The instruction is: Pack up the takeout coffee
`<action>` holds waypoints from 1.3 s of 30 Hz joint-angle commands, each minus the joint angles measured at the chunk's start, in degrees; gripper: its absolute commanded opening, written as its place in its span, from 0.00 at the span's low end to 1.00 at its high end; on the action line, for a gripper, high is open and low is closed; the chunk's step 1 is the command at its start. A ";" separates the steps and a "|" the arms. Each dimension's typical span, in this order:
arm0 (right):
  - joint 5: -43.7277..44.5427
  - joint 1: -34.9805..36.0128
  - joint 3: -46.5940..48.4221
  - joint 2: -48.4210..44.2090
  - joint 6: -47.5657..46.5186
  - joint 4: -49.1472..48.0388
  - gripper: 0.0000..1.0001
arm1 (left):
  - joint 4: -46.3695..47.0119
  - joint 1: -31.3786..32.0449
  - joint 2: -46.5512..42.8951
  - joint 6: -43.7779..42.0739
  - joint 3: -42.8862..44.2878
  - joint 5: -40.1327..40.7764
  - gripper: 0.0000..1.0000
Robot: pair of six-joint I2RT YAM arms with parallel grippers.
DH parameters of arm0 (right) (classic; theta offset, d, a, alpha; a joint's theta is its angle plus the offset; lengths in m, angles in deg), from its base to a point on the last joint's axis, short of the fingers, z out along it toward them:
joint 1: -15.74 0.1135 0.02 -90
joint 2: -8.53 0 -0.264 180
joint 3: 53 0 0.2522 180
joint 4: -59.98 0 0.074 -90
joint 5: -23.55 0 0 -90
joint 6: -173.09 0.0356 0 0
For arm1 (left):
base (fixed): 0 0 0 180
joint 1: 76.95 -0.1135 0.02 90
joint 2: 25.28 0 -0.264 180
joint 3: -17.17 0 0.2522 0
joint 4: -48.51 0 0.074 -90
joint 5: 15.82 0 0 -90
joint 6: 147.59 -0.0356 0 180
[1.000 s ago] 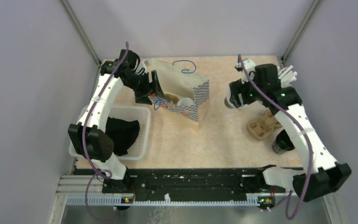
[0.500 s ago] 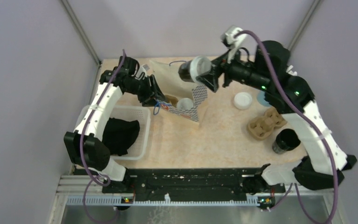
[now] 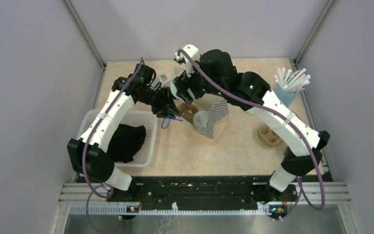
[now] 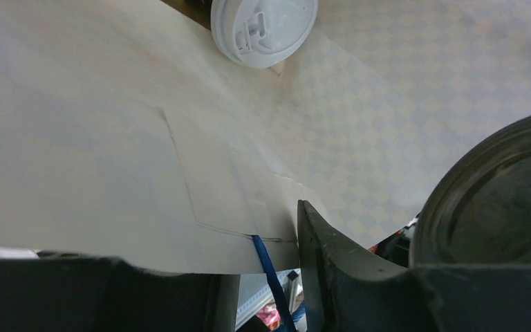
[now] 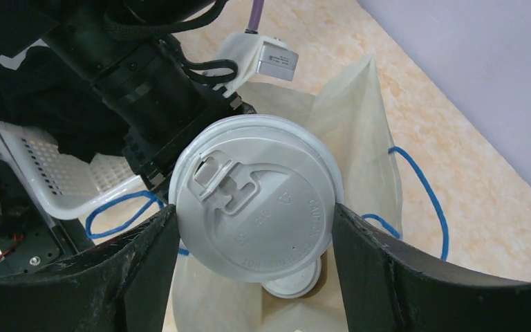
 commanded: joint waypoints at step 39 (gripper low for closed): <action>6.05 -0.54 -13.90 -8.11 3.69 -2.11 0.64 | -3.96 2.45 13.33 -11.22 37.68 25.27 0.94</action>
